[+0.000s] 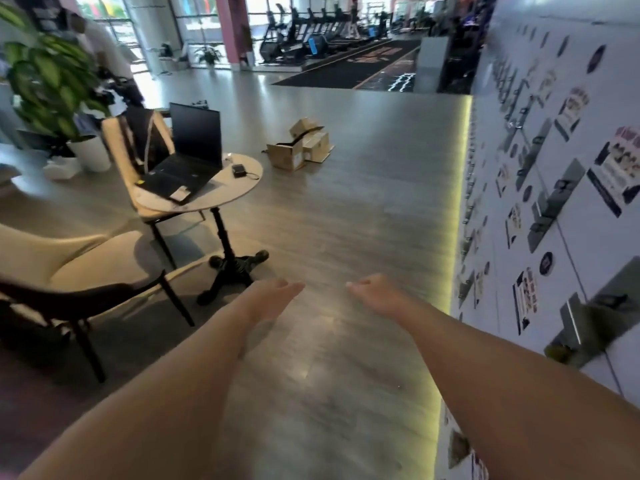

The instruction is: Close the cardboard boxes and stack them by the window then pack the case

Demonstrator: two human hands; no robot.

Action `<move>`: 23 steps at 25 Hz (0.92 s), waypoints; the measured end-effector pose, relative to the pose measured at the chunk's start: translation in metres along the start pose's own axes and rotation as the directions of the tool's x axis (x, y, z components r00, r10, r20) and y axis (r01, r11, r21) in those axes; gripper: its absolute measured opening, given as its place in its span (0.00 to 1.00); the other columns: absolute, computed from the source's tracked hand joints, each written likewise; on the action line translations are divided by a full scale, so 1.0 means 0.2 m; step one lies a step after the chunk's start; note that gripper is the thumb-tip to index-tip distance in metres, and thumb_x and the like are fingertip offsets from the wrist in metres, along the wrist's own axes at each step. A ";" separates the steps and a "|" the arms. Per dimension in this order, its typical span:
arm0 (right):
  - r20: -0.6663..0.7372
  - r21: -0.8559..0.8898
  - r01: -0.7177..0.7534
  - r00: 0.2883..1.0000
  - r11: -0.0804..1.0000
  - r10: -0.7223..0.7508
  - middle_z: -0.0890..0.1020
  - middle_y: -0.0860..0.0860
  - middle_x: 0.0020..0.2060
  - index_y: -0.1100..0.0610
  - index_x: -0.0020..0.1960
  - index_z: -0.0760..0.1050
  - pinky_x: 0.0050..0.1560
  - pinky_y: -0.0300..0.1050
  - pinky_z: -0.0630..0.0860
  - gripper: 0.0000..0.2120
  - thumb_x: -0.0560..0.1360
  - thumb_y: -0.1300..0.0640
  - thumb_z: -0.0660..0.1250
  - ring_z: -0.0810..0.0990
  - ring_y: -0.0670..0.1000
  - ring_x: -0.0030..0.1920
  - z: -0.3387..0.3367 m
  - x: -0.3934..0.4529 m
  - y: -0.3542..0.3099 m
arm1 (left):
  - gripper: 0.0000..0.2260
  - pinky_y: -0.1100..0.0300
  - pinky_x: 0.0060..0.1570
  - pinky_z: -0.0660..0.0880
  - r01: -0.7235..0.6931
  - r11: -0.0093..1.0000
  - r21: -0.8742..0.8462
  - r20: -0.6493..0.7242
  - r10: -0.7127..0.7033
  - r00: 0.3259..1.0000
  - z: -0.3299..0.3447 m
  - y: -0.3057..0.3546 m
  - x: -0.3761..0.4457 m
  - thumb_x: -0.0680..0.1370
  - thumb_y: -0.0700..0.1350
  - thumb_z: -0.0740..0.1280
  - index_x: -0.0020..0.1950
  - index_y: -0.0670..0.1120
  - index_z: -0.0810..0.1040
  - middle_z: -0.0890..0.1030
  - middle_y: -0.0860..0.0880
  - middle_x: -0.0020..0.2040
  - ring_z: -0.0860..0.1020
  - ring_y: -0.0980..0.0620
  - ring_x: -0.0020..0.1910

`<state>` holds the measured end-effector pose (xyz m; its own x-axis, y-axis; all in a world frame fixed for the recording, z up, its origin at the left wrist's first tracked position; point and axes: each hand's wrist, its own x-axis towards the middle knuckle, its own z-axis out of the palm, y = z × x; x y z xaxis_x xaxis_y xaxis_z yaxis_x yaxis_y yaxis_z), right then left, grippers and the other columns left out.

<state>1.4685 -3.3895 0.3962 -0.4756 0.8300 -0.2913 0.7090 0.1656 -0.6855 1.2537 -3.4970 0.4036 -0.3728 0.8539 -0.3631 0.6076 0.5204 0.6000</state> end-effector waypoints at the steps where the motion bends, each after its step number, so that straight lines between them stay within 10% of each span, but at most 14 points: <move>1: -0.011 0.008 -0.004 1.000 1.000 0.004 0.79 0.57 0.36 0.59 0.39 0.78 0.41 0.48 0.70 0.20 0.80 0.44 0.65 0.79 0.55 0.42 -0.06 0.10 0.00 | 0.25 0.51 0.56 0.74 -0.018 1.000 -0.022 0.000 0.018 1.000 -0.03 0.06 0.14 0.79 0.65 0.61 0.57 0.45 0.81 0.82 0.44 0.53 0.80 0.44 0.54; 6: -0.046 -0.025 -0.018 0.999 1.000 0.017 0.82 0.57 0.61 0.61 0.62 0.81 0.55 0.43 0.71 0.24 0.80 0.42 0.63 0.79 0.57 0.62 -0.37 0.69 0.08 | 0.20 0.53 0.57 0.71 -0.132 0.991 0.037 0.076 0.129 0.989 -0.08 0.35 0.86 0.80 0.64 0.60 0.55 0.49 0.78 0.79 0.48 0.54 0.77 0.47 0.54; 23: -0.051 -0.073 0.045 0.998 0.996 -0.048 0.83 0.56 0.58 0.59 0.57 0.83 0.56 0.45 0.74 0.22 0.80 0.41 0.63 0.80 0.57 0.58 -1.45 3.19 0.11 | 0.24 0.49 0.58 0.72 -0.197 0.979 0.055 0.016 0.197 0.980 -0.50 1.28 3.32 0.82 0.60 0.60 0.50 0.39 0.80 0.81 0.35 0.54 0.78 0.38 0.57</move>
<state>1.3313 -2.7015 0.3892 -0.4824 0.8469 -0.2236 0.7231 0.2410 -0.6473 1.0919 -2.7965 0.3879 -0.2349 0.9395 -0.2492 0.7068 0.3411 0.6198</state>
